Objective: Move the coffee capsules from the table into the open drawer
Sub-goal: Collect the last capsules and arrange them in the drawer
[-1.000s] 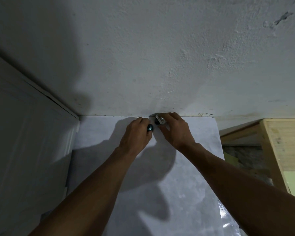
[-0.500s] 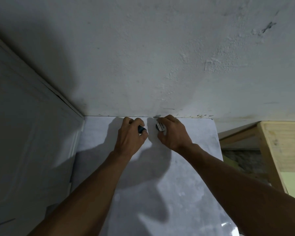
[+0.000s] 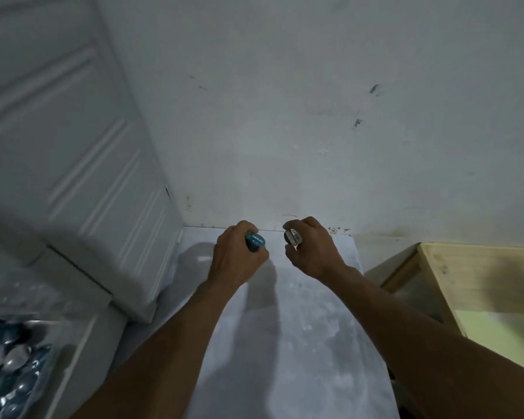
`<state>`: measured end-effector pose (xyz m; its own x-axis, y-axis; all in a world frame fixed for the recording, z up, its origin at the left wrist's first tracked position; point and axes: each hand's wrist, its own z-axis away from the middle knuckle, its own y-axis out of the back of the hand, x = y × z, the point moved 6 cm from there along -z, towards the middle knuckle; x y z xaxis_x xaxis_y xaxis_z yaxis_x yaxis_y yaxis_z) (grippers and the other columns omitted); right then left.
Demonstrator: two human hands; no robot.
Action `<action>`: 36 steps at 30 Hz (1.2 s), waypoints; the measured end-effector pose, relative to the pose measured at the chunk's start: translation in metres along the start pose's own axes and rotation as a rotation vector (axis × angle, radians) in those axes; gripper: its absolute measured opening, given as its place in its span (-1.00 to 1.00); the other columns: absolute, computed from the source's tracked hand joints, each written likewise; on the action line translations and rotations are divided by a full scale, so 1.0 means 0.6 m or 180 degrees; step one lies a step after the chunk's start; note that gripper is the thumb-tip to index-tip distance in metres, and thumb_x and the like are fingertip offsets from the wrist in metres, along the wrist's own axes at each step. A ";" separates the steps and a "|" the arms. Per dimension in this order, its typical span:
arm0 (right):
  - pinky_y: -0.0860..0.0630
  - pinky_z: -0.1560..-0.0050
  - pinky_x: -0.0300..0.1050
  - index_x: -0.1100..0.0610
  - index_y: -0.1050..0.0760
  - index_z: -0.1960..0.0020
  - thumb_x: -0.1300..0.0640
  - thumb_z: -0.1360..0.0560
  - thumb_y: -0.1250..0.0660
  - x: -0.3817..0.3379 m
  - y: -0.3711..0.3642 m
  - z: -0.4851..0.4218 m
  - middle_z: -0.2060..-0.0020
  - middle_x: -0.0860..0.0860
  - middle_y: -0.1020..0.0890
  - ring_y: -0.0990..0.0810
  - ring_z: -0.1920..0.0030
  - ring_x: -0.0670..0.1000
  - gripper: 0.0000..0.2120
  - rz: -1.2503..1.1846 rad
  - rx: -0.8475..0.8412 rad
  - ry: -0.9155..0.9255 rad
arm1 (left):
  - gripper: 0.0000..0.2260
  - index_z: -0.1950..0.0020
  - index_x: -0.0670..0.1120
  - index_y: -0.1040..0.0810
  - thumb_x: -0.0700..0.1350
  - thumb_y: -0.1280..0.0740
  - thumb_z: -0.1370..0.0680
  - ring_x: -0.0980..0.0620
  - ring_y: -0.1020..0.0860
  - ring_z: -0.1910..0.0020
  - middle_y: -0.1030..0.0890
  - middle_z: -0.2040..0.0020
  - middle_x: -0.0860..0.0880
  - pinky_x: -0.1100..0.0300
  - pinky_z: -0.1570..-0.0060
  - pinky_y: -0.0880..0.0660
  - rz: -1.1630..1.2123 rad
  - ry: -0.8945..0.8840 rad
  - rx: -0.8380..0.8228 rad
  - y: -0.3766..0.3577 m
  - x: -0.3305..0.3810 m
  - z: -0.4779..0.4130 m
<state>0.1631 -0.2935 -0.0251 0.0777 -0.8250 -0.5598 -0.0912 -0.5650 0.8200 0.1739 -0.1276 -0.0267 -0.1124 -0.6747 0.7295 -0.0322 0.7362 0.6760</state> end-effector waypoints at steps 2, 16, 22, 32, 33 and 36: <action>-0.40 0.00 -0.21 0.08 -0.49 -0.23 0.16 -0.40 -0.38 -0.027 0.021 0.032 -0.05 0.10 -0.54 -0.54 -0.06 0.09 -0.61 -0.0016 0.0084 0.0124 | -0.59 -0.17 -0.07 -0.52 -0.14 -0.47 -0.34 0.00 -0.54 0.02 -0.56 -0.02 -0.02 0.15 0.00 -0.51 0.0043 0.0068 0.0039 0.023 0.016 0.037; -0.37 -0.16 -0.14 0.17 -0.47 -0.27 0.12 -0.42 -0.44 -0.232 0.018 0.261 -0.16 0.12 -0.56 -0.50 -0.18 0.11 -0.56 -0.0005 -0.0055 0.0816 | -0.61 -0.17 -0.14 -0.59 -0.19 -0.50 -0.35 -0.05 -0.57 -0.05 -0.62 -0.09 -0.10 0.14 -0.13 -0.47 -0.0153 0.0106 0.0745 0.238 -0.013 0.330; -0.40 -0.18 -0.10 0.16 -0.48 -0.28 0.21 -0.42 -0.43 -0.351 -0.031 0.305 -0.15 0.14 -0.56 -0.51 -0.17 0.13 -0.57 -0.0045 -0.0149 0.1098 | -0.72 -0.07 -0.14 -0.64 -0.23 -0.46 -0.36 0.02 -0.60 0.04 -0.67 -0.01 -0.07 0.16 -0.02 -0.50 -0.0125 0.0176 0.0932 0.341 -0.065 0.405; -0.30 -0.06 -0.26 0.13 -0.51 -0.25 0.27 -0.41 -0.42 -0.584 -0.181 0.324 -0.12 0.13 -0.54 -0.50 -0.14 0.10 -0.58 -0.0165 -0.0129 0.1133 | -0.75 -0.05 -0.15 -0.61 -0.22 -0.48 -0.39 0.00 -0.56 0.05 -0.65 0.01 -0.08 0.19 -0.05 -0.43 -0.0499 0.0021 0.0815 0.552 -0.217 0.450; -0.28 -0.01 -0.28 0.12 -0.52 -0.24 0.27 -0.41 -0.41 -0.605 -0.199 0.326 -0.11 0.13 -0.54 -0.50 -0.14 0.09 -0.59 -0.0137 -0.0136 0.1124 | -0.76 -0.05 -0.14 -0.61 -0.22 -0.47 -0.40 0.02 -0.55 0.07 -0.65 0.01 -0.08 0.20 -0.06 -0.45 -0.0506 0.0021 0.0801 0.574 -0.237 0.449; -0.27 0.06 -0.26 0.11 -0.56 -0.11 0.27 -0.39 -0.42 -0.653 -0.245 0.327 -0.03 0.10 -0.54 -0.49 -0.08 0.07 -0.70 -0.0082 -0.0129 0.1027 | -0.79 -0.04 -0.13 -0.61 -0.21 -0.46 -0.41 0.09 -0.52 0.14 -0.65 0.04 -0.06 0.27 -0.02 -0.43 -0.0646 -0.0005 0.0800 0.630 -0.285 0.447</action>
<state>-0.0486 0.1104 0.0505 0.3906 -0.7603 -0.5190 -0.0461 -0.5793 0.8138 -0.0854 0.2800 0.0760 -0.0801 -0.8092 0.5820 -0.2984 0.5766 0.7606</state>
